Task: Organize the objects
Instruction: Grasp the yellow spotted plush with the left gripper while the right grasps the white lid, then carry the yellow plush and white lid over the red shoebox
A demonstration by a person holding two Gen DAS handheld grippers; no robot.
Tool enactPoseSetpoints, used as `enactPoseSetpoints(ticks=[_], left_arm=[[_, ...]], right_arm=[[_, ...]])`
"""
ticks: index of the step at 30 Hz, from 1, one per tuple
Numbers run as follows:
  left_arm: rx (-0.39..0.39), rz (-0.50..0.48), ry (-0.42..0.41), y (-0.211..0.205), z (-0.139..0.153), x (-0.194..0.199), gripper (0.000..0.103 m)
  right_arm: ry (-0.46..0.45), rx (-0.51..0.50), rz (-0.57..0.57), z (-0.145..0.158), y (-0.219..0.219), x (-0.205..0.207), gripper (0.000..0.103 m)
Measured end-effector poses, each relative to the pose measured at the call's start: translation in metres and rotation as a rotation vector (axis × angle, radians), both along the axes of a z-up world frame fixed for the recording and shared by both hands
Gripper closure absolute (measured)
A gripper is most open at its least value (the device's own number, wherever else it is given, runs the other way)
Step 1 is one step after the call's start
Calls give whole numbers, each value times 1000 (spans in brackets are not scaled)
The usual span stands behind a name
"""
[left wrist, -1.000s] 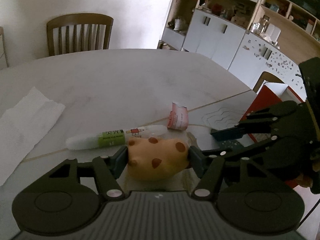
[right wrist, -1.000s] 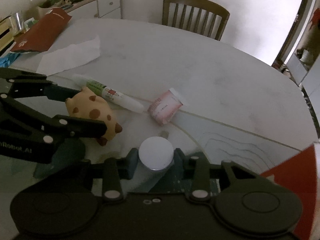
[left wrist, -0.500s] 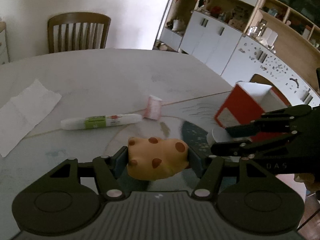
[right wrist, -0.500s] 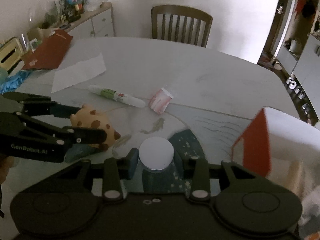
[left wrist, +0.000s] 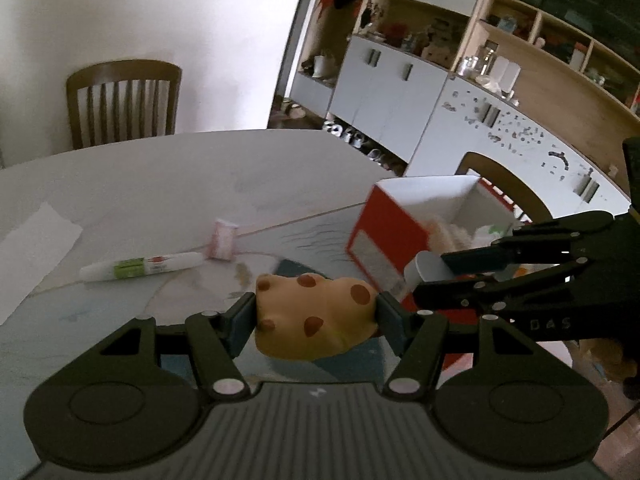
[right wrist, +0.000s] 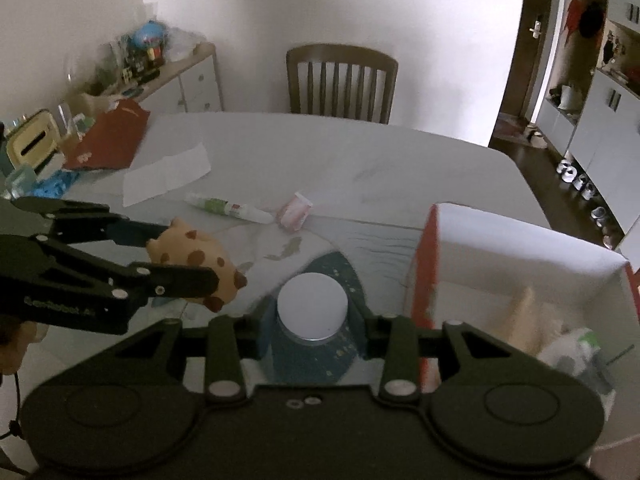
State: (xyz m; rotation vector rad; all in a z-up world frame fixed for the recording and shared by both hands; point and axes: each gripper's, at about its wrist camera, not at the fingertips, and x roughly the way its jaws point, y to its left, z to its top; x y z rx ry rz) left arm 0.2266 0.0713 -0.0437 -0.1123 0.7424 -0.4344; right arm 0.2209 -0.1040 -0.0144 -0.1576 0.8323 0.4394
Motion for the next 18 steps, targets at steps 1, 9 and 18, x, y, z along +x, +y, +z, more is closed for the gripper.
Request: enactPoseSetpoints(ticks=[1, 9, 18], left_arm=[[0, -3, -1, -5, 2, -2, 39], [7, -45, -14, -60, 10, -9, 39], [33, -107, -25, -128, 11, -5, 39]], right_arm=[[-5, 4, -2, 2, -5, -3, 65], [-19, 29, -42, 10, -58, -21, 65], [-31, 48, -117, 9, -127, -25, 65]])
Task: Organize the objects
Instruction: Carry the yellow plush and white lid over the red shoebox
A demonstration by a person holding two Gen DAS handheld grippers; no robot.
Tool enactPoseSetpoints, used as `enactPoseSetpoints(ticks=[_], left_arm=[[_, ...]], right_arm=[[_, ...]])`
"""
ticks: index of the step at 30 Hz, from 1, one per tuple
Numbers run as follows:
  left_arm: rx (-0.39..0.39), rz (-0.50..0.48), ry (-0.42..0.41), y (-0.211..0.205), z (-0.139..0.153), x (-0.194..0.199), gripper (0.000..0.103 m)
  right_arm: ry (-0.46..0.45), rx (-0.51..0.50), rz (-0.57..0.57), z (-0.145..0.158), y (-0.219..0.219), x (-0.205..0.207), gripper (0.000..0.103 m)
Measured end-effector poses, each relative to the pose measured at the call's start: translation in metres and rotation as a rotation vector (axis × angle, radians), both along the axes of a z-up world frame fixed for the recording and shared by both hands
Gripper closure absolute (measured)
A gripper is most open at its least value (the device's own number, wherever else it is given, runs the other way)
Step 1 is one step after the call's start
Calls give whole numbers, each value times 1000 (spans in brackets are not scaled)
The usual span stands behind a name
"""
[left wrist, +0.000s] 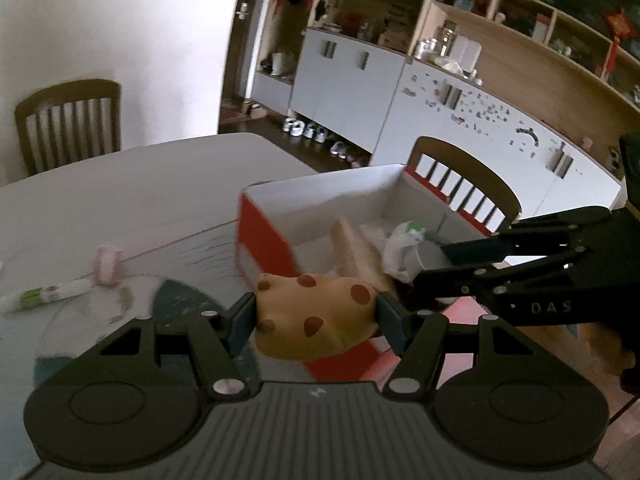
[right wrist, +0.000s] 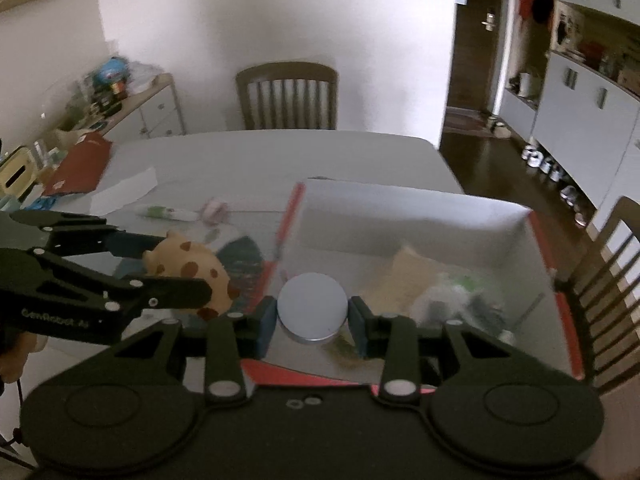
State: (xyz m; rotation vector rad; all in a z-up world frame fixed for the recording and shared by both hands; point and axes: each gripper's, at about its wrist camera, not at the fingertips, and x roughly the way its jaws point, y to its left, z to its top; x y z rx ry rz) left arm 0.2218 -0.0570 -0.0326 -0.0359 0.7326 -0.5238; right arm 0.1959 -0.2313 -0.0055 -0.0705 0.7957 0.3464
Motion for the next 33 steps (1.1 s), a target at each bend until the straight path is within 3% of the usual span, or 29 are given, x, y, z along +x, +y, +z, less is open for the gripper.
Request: enactPoseSetpoints(ticks=[8, 16, 26, 33], left_arm=[[51, -26, -7, -56, -1, 20, 39], [142, 11, -20, -105, -7, 52, 39], [266, 88, -16, -128, -26, 90, 39], [350, 93, 5, -137, -43, 105, 39]], right_arm=[[0, 1, -60, -6, -51, 6, 65], [2, -25, -95, -13, -86, 24, 65], [31, -74, -129, -36, -107, 64, 65], [63, -94, -88, -53, -103, 76, 65]])
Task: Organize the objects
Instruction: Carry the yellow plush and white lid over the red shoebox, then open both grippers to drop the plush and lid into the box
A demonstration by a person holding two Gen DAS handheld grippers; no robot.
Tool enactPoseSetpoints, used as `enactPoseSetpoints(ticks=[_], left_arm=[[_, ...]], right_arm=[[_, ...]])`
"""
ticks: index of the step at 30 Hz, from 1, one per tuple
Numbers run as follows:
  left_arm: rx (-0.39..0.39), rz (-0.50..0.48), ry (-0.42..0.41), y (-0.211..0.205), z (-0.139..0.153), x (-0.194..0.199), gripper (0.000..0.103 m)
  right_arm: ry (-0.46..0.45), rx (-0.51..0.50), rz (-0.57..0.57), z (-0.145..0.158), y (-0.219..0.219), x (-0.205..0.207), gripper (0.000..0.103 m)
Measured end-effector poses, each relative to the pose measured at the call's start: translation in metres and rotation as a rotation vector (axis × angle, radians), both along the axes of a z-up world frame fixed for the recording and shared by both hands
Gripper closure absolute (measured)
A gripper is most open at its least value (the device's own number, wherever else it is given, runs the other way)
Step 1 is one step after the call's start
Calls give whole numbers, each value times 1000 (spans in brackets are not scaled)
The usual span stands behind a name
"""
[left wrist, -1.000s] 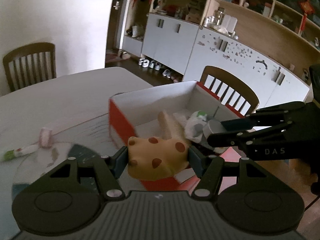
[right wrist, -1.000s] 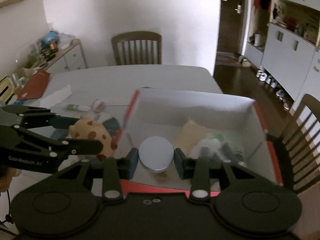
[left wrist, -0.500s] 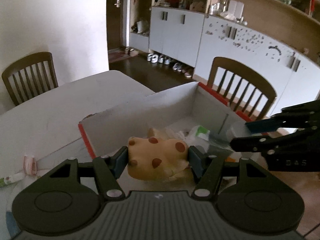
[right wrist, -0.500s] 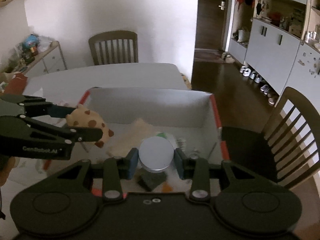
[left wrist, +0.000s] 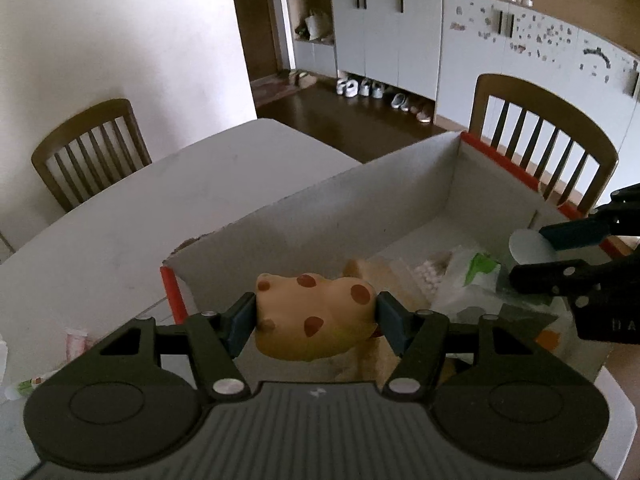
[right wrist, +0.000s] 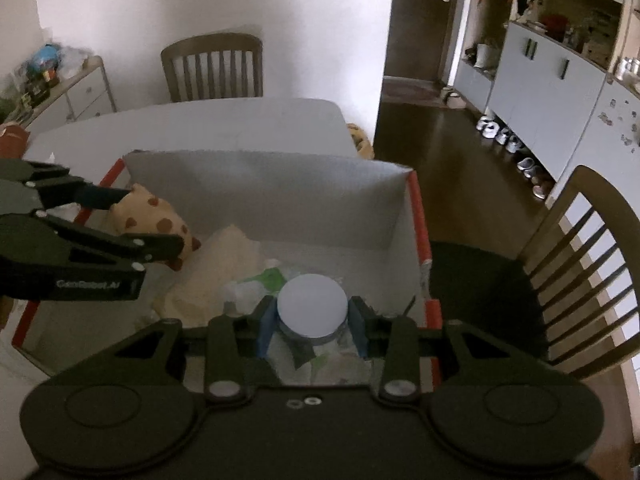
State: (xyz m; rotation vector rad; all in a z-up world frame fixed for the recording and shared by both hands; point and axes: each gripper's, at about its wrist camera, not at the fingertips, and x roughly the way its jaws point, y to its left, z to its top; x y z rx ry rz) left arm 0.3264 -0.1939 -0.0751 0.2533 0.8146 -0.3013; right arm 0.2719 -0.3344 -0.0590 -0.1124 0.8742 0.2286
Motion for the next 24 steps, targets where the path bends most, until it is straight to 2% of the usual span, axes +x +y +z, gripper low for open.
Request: enactPoseSetpoints(ticks=[9, 12, 15, 24], left_arm=[[19, -6, 13, -2, -9, 2, 34], [29, -11, 17, -4, -10, 0, 27], [39, -16, 14, -4, -11, -3, 26], [-49, -6, 40, 9, -5, -11, 21]], right_arm=[[9, 9, 24, -4, -1, 6, 63], [12, 15, 25, -3, -4, 6, 60], [7, 12, 29, -2, -5, 4, 57], [-10, 29, 30, 8, -13, -6, 50]])
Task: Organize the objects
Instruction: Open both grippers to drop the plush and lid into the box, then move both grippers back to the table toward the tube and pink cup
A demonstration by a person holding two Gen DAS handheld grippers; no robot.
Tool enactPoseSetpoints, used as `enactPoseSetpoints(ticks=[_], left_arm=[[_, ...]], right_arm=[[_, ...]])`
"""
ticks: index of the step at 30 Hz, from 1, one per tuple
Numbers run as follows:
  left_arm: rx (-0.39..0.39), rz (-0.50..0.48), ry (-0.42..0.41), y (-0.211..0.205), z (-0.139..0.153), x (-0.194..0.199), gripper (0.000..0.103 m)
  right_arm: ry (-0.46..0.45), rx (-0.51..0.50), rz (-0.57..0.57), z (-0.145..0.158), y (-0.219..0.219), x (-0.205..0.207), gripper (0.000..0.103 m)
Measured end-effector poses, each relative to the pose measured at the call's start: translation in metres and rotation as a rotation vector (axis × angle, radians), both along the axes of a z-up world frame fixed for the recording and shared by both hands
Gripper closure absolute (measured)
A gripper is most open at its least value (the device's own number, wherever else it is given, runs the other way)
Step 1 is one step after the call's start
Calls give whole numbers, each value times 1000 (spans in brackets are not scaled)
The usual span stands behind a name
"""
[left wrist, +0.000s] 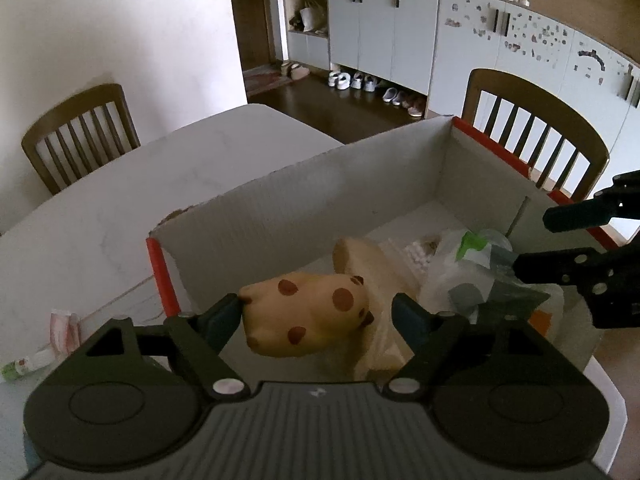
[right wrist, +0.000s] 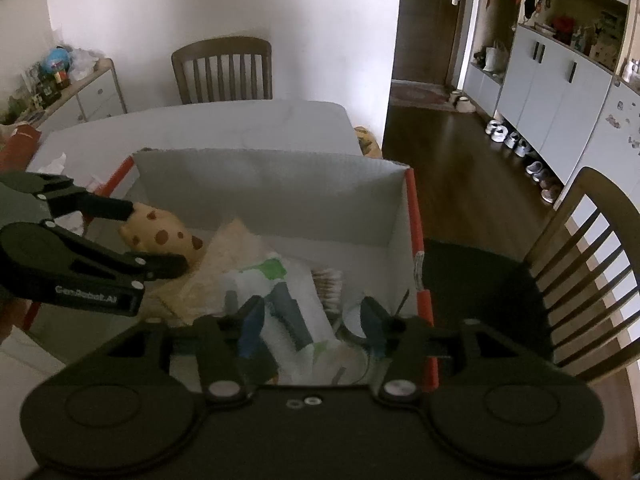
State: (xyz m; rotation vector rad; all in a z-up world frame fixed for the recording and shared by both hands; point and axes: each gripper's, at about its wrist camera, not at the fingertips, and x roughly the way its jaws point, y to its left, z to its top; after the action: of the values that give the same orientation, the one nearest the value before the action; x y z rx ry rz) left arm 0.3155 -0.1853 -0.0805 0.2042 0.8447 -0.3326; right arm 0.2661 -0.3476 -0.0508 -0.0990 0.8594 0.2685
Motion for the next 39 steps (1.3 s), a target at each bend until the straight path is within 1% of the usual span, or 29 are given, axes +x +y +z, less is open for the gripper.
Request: enactPoseSetpoints(ticks=[5, 6, 7, 8, 12, 18, 21, 24, 28, 35, 39], left_arm=[[-38, 4, 0, 8, 6, -7, 20], [-50, 0, -1, 9, 8, -9, 18], [-66, -6, -2, 11, 10, -10, 13], [-79, -7, -10, 13, 12, -13, 12], [-133, -20, -26, 19, 24, -22, 12], [-173, -33, -57, 33, 42, -40, 12], [-222, -33, -46, 46, 49, -45, 12], [-231, -30, -69, 59, 56, -53, 12], [-246, -36, -76, 78, 63, -60, 12], [-249, -29, -90, 114, 66, -69, 12], [-255, -13, -88, 141, 65, -70, 12]], right_arm=[[-17, 12, 4, 10, 1, -8, 48], [-21, 16, 3, 12, 1, -10, 48], [-24, 20, 3, 14, 2, -12, 48], [-27, 22, 2, 16, 3, -14, 48], [-36, 32, 9, 24, 8, -22, 47], [-48, 36, 13, 35, 23, -34, 46], [-52, 41, 16, 41, 34, -40, 43], [-59, 45, 21, 46, 47, -46, 42], [-63, 46, 20, 51, 66, -50, 42], [-65, 39, 32, 56, 106, -53, 40], [-66, 39, 48, 58, 132, -50, 33]])
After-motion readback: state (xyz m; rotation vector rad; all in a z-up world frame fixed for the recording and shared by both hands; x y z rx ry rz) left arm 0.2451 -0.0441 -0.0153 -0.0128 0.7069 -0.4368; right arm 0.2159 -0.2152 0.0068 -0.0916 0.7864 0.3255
